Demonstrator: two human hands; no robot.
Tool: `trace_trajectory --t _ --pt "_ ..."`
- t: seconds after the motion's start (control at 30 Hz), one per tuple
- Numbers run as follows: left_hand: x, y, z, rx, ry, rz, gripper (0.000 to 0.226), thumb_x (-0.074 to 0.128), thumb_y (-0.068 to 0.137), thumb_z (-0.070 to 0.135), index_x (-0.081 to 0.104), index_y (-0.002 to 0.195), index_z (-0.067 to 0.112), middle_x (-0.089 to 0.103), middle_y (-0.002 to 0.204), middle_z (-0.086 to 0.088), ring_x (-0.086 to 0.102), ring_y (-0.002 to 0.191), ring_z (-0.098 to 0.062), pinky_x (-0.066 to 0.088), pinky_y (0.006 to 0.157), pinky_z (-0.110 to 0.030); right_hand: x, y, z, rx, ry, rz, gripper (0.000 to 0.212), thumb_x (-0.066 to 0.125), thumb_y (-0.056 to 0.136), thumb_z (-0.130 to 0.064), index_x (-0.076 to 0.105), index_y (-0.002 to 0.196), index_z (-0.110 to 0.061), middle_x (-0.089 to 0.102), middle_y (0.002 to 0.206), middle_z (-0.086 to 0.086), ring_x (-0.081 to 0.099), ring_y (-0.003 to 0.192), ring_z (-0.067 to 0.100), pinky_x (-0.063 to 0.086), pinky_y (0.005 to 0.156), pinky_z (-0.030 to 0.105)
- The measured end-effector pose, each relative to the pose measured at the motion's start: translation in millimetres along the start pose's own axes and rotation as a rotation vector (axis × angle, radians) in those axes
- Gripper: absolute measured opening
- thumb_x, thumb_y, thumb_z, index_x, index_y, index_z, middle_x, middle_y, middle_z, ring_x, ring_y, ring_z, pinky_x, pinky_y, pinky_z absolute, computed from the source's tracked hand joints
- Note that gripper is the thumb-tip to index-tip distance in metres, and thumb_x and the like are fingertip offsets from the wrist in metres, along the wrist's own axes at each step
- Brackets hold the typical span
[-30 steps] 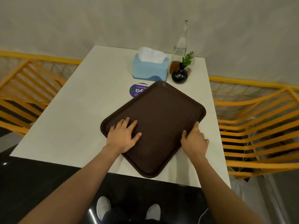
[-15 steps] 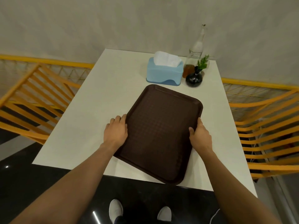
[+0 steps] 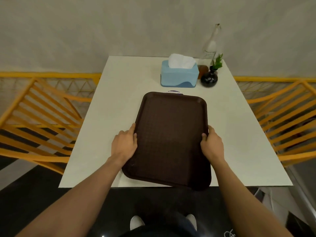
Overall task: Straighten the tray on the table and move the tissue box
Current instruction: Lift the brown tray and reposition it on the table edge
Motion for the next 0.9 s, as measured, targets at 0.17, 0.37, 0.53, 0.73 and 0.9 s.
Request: trace_trajectory --t 0.17,0.37,0.53,0.73,0.9 --pt "-9 -11 -37 -0.025 -0.029 0.094 0.050 0.040 0.105 0.033 0.042 0.153 0.021 0.072 0.096 -0.009 0.064 0.085 -0.026 0.056 0.073 -0.042 19 -13 -31 -0.070 0.069 0.025 0.041 0.044 0.105 -0.018 0.044 0.147 -0.017 0.066 0.130 0.010 0.064 0.112 0.036 0.050 0.096 0.045" --pt "-25 -11 -77 -0.121 -0.054 0.165 0.049 0.042 0.104 0.032 0.045 0.151 0.019 0.073 0.095 -0.011 0.063 0.088 -0.030 0.054 0.071 -0.042 47 -3 -75 -0.160 0.087 -0.008 0.042 0.044 0.105 -0.019 0.044 0.147 -0.020 0.065 0.132 0.007 0.065 0.114 0.034 0.049 0.099 0.043" --pt "-37 2 -104 -0.203 -0.048 0.204 0.049 0.041 0.104 0.033 0.046 0.150 0.018 0.073 0.094 -0.011 0.062 0.092 -0.032 0.054 0.070 -0.043 72 22 -115 -0.211 0.077 -0.058 0.045 0.047 0.106 -0.024 0.042 0.150 -0.020 0.062 0.138 0.007 0.062 0.119 0.034 0.048 0.102 0.047" --pt "-49 20 -124 -0.257 -0.027 0.196 0.049 0.040 0.104 0.032 0.045 0.150 0.017 0.073 0.105 -0.005 0.061 0.098 -0.029 0.055 0.080 -0.044 98 49 -143 -0.219 0.016 -0.109 0.051 0.049 0.105 -0.028 0.037 0.154 -0.018 0.057 0.143 0.010 0.060 0.121 0.037 0.048 0.102 0.049" --pt "-55 32 -142 -0.272 0.011 0.173 0.049 0.042 0.103 0.031 0.047 0.149 0.017 0.073 0.106 -0.005 0.060 0.099 -0.026 0.054 0.083 -0.042 118 58 -162 -0.244 -0.059 -0.145 0.050 0.047 0.106 -0.027 0.037 0.153 -0.017 0.056 0.145 0.011 0.059 0.125 0.038 0.045 0.106 0.057"
Point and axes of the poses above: each hand's wrist, its own y-axis towards the middle knuckle, its own x-axis out of the palm, z = x × y, the point moved 2 cm from there along y, towards the middle knuckle
